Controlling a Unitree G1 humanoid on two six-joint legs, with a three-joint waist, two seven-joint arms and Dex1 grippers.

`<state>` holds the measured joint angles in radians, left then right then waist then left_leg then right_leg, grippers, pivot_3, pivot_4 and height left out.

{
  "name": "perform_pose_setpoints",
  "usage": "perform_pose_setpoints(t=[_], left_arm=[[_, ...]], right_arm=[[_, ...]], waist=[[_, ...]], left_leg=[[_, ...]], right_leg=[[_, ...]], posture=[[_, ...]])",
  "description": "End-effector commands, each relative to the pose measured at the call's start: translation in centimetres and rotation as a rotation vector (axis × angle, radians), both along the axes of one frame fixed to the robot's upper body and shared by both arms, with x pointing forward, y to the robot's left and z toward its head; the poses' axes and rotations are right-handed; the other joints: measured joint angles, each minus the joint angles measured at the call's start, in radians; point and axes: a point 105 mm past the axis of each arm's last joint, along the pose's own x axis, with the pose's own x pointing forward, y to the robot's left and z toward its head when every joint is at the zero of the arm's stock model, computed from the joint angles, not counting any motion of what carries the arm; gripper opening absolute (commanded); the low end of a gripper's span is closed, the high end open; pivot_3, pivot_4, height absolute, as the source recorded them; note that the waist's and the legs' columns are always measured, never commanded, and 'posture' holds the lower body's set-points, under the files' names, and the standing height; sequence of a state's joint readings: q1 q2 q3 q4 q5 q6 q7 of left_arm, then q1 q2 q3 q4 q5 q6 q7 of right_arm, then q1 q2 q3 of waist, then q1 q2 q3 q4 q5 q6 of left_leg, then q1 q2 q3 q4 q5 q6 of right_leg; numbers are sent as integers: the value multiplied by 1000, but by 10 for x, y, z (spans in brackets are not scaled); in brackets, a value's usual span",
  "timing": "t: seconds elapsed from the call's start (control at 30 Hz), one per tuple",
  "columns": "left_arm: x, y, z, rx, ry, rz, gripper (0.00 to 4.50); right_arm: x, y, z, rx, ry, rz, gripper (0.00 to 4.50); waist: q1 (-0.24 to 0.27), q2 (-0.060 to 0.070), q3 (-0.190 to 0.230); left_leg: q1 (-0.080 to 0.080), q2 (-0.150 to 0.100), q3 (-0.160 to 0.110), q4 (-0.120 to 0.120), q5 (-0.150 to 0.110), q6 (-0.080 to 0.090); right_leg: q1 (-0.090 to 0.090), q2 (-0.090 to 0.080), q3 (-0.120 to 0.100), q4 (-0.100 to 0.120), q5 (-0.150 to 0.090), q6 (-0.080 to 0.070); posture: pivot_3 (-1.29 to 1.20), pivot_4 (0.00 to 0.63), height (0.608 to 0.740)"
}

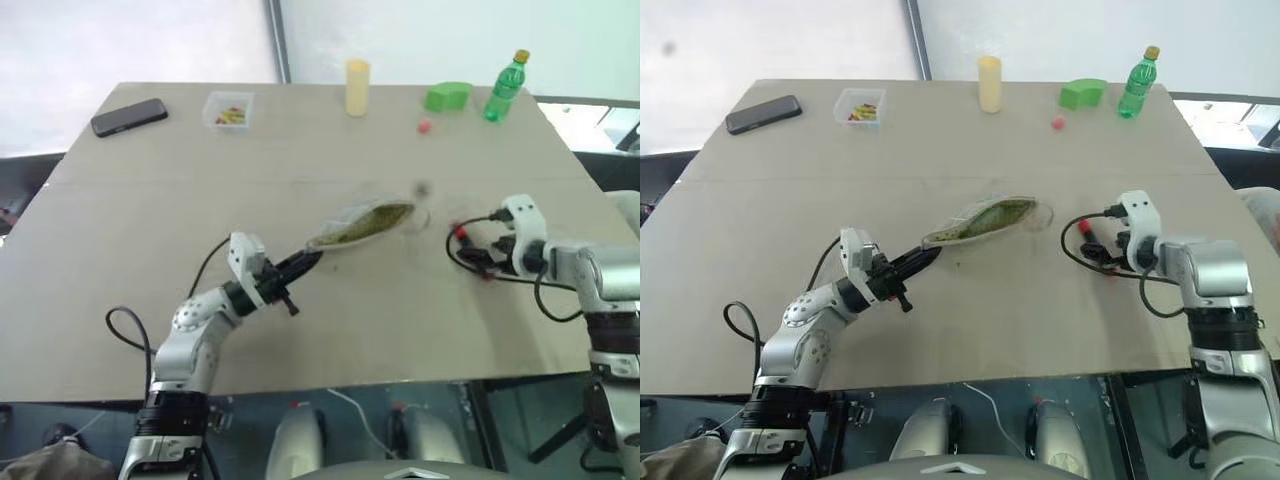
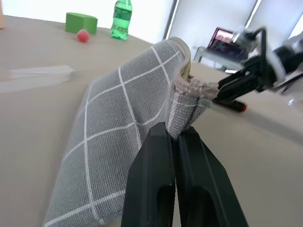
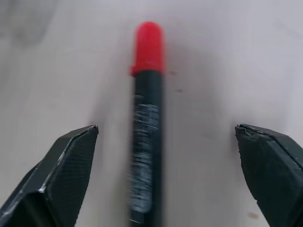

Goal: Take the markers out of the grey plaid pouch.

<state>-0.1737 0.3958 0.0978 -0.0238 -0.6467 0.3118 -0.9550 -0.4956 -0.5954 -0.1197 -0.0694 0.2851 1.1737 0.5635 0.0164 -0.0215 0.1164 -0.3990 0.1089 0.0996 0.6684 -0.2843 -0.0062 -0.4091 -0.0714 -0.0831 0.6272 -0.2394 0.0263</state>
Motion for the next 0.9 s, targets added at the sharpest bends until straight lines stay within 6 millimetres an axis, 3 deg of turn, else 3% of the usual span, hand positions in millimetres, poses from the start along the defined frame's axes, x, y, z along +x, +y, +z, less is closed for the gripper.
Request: perform_pose_setpoints(t=[0.03, 0.1, 0.17, 0.23, 0.33, 0.4, 0.6, 0.73, 0.9], left_arm=[[-10, -4, 46, -216, 41, -148, 0], [-12, -5, 53, -263, 105, -202, 0], [-8, -5, 45, -242, 164, -201, 0], [4, -2, 17, -146, 218, -127, 0], [7, -1, -36, 150, 178, -85, 0], [9, -1, -51, 249, 140, -86, 0], [16, -4, -38, 183, 82, -90, 0], [13, -6, -29, 176, 15, -109, 0], [11, -8, -20, 161, -44, -92, 0]], right_arm=[[-18, 9, 74, 90, -253, 93, 4460], [-38, 14, 105, 136, -330, 154, 4460], [-61, 17, 128, 152, -374, 220, 4460], [-79, 21, 139, 126, -392, 271, 4460], [-87, 28, 142, 104, -395, 301, 4460], [-88, 37, 142, 76, -405, 328, 4460], [-75, 87, 139, 29, -417, 499, 4460], [-73, 104, 115, -2, -301, 609, 4460], [-82, 119, 100, 39, -230, 704, 2232]], waist=[[-3, 2, 1], [-3, 2, 2], [-2, 2, 2], [0, 2, 2], [-4, 1, 1], [-4, 1, 1], [-12, 1, 0], [-7, 1, 0], [-2, 1, 0]], left_leg=[[-1, 0, 0, -1, 0, 0], [0, 0, 0, -1, 0, 0], [0, 0, -1, -2, 0, 0], [1, 0, -1, -2, 0, 0], [3, -1, -1, -2, 0, 0], [3, -1, -1, -1, 0, 0], [6, -1, -2, -1, -2, 4], [4, -1, -1, 0, -1, 2], [2, -2, -2, -1, -1, 2]], right_leg=[[-1, 0, 0, 0, 0, 0], [-1, 0, 0, 0, 0, 1], [-1, 0, 0, 0, -1, 1], [0, 0, 0, -1, -1, 1], [2, 0, 0, -1, -1, 1], [2, 0, 0, -1, -1, 1], [2, 1, 3, 3, -1, 1], [2, 1, 3, 1, -1, 1], [1, 0, 2, 0, -1, 1]], posture=[[0, 150, 740], [0, 150, 740], [0, 150, 740], [0, 150, 740], [0, 150, 740], [0, 150, 740], [0, 150, 740], [0, 150, 740], [0, 150, 740]])
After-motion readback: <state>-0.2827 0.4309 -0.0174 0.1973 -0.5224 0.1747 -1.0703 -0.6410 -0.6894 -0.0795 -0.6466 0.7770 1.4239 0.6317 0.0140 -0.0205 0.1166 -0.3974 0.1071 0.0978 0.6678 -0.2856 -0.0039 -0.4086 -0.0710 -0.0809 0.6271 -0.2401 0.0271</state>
